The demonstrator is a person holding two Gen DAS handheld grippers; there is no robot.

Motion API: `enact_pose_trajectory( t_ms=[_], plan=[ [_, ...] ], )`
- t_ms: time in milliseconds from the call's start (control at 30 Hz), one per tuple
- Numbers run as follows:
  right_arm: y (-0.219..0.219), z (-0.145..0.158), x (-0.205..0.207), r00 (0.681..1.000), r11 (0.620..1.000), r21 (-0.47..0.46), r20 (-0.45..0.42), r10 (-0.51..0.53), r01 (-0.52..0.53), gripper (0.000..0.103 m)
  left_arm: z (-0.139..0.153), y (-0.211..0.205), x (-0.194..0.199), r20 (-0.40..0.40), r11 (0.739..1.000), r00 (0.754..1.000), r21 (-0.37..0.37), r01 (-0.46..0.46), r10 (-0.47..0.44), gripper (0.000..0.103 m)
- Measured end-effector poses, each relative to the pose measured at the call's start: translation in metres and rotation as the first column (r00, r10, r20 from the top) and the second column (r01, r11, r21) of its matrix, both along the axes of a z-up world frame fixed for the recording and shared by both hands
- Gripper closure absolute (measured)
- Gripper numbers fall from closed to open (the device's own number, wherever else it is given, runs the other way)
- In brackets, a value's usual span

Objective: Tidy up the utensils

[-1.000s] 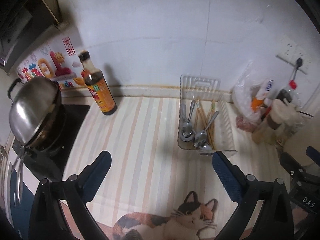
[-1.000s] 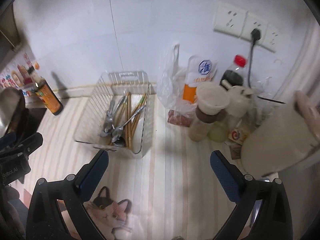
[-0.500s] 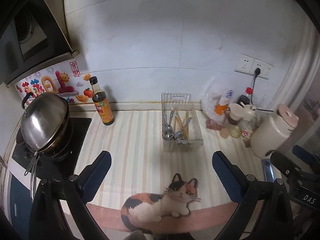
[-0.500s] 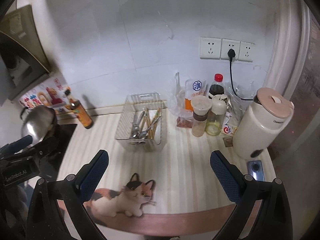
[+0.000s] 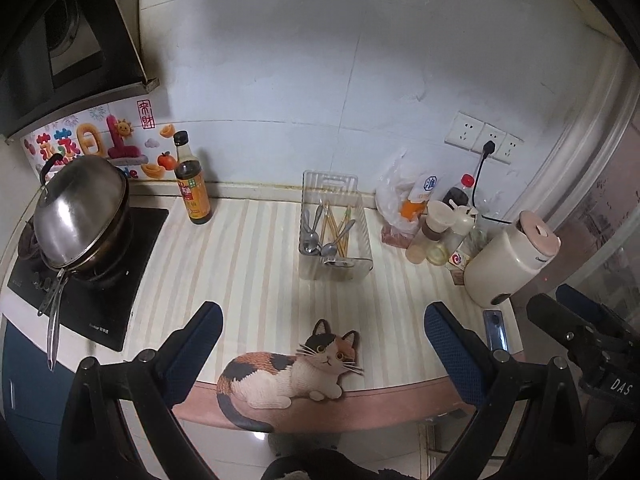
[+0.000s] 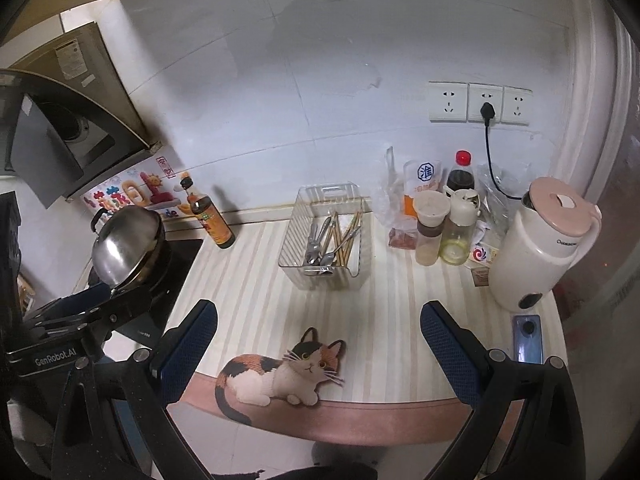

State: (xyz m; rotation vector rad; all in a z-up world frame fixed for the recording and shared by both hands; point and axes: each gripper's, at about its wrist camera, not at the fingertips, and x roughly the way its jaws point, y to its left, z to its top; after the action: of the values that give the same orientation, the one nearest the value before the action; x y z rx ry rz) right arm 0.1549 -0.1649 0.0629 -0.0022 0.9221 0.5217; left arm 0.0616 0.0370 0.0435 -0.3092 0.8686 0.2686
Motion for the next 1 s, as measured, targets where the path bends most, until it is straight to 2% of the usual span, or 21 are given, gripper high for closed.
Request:
enact_pose_trajectory(
  t_ms=[367,1000],
  plan=[
    [0.0,-0.001,0.012,0.999,0.999,0.016,-0.015,0.044,-0.044,0.0,0.009,0.0,-0.004,0.011,0.999,1.0,0.033,-0.017,0.017,0.0],
    [0.005,-0.004,0.019,0.996,0.997,0.01,-0.03,0.083,-0.082,0.0,0.002,0.002,-0.001,0.002,1.0,1.0,0.011,0.003,-0.003,0.0]
  ],
)
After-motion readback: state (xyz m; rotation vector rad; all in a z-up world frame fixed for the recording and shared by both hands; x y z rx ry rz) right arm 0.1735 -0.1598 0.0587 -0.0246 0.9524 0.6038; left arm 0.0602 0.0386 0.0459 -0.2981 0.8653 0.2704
